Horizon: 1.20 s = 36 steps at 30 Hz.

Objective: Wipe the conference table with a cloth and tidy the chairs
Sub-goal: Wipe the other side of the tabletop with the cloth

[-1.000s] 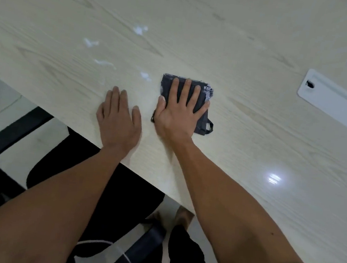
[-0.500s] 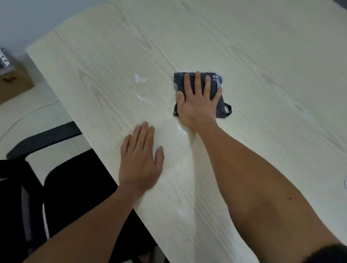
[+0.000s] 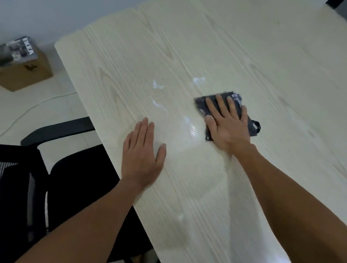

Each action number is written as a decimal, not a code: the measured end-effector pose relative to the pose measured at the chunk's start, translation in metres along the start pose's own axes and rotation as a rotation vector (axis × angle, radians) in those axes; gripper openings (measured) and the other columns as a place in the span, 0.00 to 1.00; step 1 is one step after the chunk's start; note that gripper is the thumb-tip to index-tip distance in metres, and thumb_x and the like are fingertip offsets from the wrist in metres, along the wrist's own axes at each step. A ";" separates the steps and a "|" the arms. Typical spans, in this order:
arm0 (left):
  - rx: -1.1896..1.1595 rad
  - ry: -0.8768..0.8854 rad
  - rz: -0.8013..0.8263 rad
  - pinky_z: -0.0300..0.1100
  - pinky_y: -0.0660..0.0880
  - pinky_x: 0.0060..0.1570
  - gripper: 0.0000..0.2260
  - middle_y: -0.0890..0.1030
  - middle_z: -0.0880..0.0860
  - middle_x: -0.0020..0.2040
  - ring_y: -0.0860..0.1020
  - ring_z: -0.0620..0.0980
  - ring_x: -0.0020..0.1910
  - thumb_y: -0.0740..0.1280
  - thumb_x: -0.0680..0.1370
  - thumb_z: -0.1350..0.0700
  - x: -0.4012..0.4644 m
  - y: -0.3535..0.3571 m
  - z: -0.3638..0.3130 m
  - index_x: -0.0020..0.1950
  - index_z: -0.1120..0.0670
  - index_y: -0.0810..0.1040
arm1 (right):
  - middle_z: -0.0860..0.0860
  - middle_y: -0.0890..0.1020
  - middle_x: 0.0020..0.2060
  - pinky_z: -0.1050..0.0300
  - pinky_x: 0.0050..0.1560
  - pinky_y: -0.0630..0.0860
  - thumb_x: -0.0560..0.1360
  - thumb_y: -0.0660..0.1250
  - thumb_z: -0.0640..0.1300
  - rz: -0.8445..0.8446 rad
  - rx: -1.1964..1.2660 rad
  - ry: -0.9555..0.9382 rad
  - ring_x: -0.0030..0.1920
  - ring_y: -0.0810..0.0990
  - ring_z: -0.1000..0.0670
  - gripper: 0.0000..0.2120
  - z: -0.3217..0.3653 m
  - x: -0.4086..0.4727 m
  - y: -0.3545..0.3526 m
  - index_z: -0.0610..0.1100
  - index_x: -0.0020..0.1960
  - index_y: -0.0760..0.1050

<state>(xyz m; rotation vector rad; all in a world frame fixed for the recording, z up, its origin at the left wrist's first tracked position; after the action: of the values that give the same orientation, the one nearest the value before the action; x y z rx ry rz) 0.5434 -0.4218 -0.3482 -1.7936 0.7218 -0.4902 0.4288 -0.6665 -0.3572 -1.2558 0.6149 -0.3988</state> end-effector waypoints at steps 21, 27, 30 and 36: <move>0.083 -0.068 0.004 0.52 0.44 0.83 0.32 0.49 0.52 0.86 0.45 0.49 0.85 0.49 0.85 0.41 0.077 -0.011 0.057 0.85 0.55 0.48 | 0.51 0.42 0.85 0.32 0.79 0.32 0.86 0.37 0.59 -0.067 0.069 0.161 0.84 0.38 0.43 0.29 0.055 0.144 -0.024 0.55 0.85 0.41; 0.112 -0.075 0.008 0.53 0.47 0.83 0.30 0.51 0.53 0.86 0.48 0.50 0.85 0.48 0.84 0.46 0.078 -0.011 0.062 0.85 0.55 0.51 | 0.54 0.51 0.85 0.35 0.81 0.38 0.87 0.41 0.60 0.001 -0.020 -0.341 0.85 0.44 0.46 0.27 0.143 0.091 0.004 0.58 0.85 0.50; 0.100 -0.082 -0.001 0.53 0.47 0.83 0.30 0.53 0.53 0.86 0.49 0.50 0.85 0.48 0.84 0.47 0.080 -0.010 0.062 0.85 0.55 0.52 | 0.55 0.52 0.85 0.35 0.82 0.41 0.87 0.43 0.60 -0.009 -0.066 -0.334 0.85 0.47 0.47 0.27 0.095 0.075 0.000 0.59 0.85 0.50; 0.102 -0.082 0.004 0.53 0.46 0.83 0.30 0.51 0.52 0.86 0.47 0.50 0.85 0.50 0.84 0.48 0.081 -0.010 0.062 0.85 0.55 0.52 | 0.51 0.44 0.85 0.31 0.79 0.34 0.86 0.39 0.59 -0.075 0.072 0.135 0.84 0.40 0.43 0.29 0.078 0.182 -0.033 0.55 0.86 0.43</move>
<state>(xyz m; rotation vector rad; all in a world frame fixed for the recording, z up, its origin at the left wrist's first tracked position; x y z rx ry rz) 0.6442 -0.4317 -0.3603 -1.7068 0.6321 -0.4405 0.6207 -0.7245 -0.3491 -1.1925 0.6635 -0.5674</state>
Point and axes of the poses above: each hand's wrist, its own x-axis towards the middle knuckle, its own y-axis out of the palm, z = x × y, the point moved 10 cm from there along x, towards the middle knuckle
